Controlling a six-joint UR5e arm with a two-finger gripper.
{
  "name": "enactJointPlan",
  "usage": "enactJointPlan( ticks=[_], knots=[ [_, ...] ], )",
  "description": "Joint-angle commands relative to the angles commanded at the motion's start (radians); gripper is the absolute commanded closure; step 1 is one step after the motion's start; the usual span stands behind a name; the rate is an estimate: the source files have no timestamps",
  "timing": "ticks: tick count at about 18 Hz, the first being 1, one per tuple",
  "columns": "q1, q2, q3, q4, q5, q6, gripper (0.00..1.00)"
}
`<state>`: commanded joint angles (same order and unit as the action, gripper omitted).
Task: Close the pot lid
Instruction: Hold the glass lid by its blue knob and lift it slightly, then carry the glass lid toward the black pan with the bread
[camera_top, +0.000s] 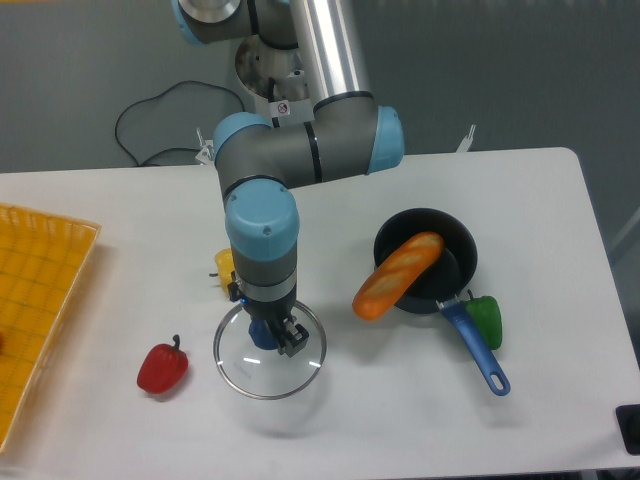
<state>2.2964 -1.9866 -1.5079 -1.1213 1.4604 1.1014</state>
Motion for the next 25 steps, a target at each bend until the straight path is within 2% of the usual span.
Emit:
enactJointPlan(
  ticks=[8,12,19,23,25],
  knots=[
    [0.008,0.017,0.009,-0.003,-0.014,-0.012,0.41],
    [0.017,0.032,0.020,-0.003,-0.017,-0.060,0.41],
    [0.064,0.063,0.032,-0.006,-0.089,-0.086,0.41],
    [0.113,0.094,0.029,-0.047,-0.136,-0.075,0.41],
    [0.127,0.098,0.020,-0.048,-0.160,-0.074,0.41]
  ],
)
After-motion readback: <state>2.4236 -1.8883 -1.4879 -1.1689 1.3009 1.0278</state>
